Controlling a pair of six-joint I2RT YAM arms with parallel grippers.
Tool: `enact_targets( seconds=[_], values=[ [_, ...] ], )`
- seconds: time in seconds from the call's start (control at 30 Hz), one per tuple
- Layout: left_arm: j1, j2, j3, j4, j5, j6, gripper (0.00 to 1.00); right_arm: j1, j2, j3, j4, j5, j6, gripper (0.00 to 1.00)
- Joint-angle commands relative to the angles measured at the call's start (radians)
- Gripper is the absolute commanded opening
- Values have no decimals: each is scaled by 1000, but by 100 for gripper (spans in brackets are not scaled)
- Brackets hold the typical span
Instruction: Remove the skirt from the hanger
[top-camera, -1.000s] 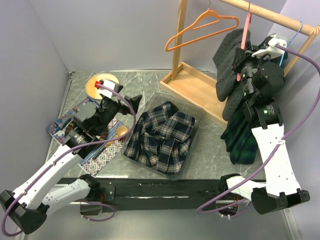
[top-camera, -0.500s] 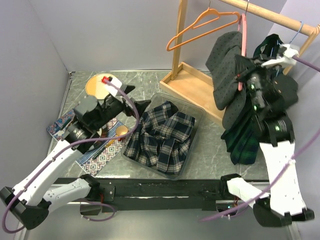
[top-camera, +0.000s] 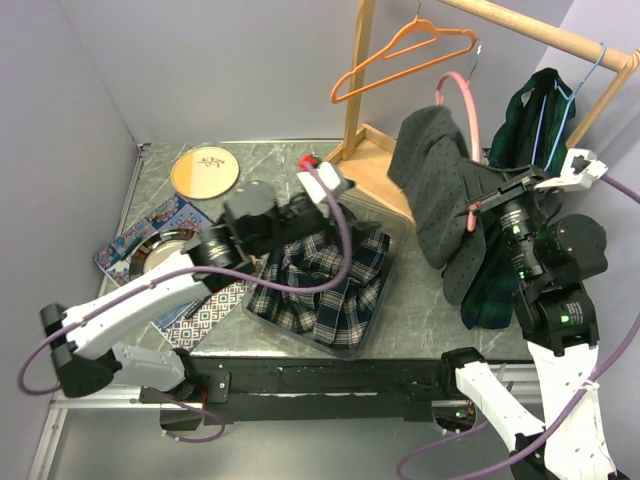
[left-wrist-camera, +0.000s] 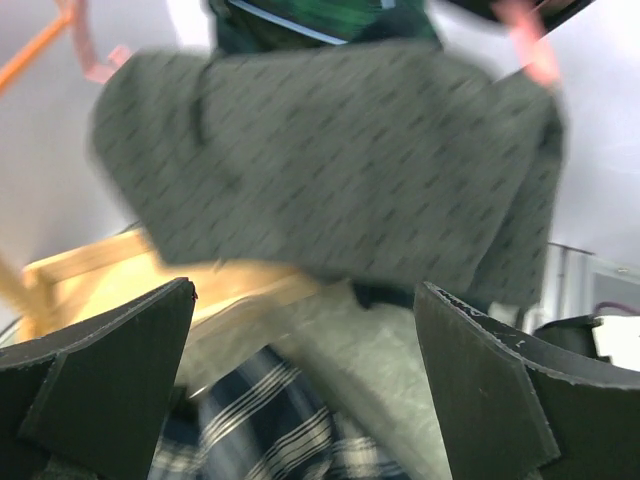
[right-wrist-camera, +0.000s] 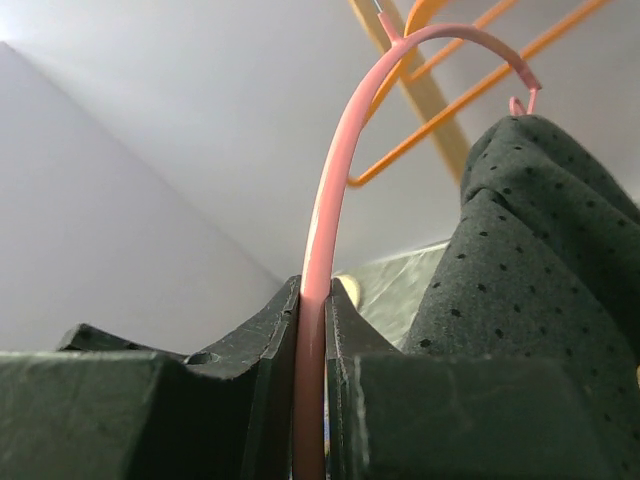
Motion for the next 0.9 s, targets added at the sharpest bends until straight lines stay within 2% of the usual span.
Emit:
enact_targets(
  seconds=[0.0, 0.2, 0.27, 0.37, 0.43, 0.53, 0.57, 0.6, 0.67, 0.7, 0.77, 0.87],
  values=[
    [-94, 74, 98, 71, -48, -8, 97, 6, -85, -61, 201, -34, 156, 0],
    [-225, 198, 120, 178, -76, -45, 97, 4, -148, -137, 247, -30, 237, 0],
    [-259, 263, 161, 169, -140, -34, 97, 6, -161, -147, 247, -24, 251, 0],
    [-279, 325, 235, 134, -162, 7, 97, 6, -182, -152, 270, -18, 243, 0],
    [-279, 328, 214, 190, -194, -2, 97, 6, -193, -147, 214, 7, 231, 0],
    [-277, 345, 215, 178, -180, 18, 98, 6, -214, -146, 217, 4, 197, 0],
    [-277, 356, 221, 169, -177, 22, 94, 7, -213, -129, 194, -2, 193, 0],
    [-279, 357, 233, 158, -174, 41, 80, 4, -211, -124, 188, -10, 194, 0],
    [-277, 354, 235, 147, -178, 49, 58, 6, -213, -114, 174, -19, 205, 0],
    [-277, 350, 229, 147, -178, 53, 43, 4, -214, -112, 172, -42, 214, 0],
    [-277, 336, 224, 141, -165, 61, 34, 6, -213, -106, 169, -62, 246, 0],
    [-277, 321, 213, 127, -155, 72, 12, 7, -205, -103, 181, -117, 292, 0]
  ],
)
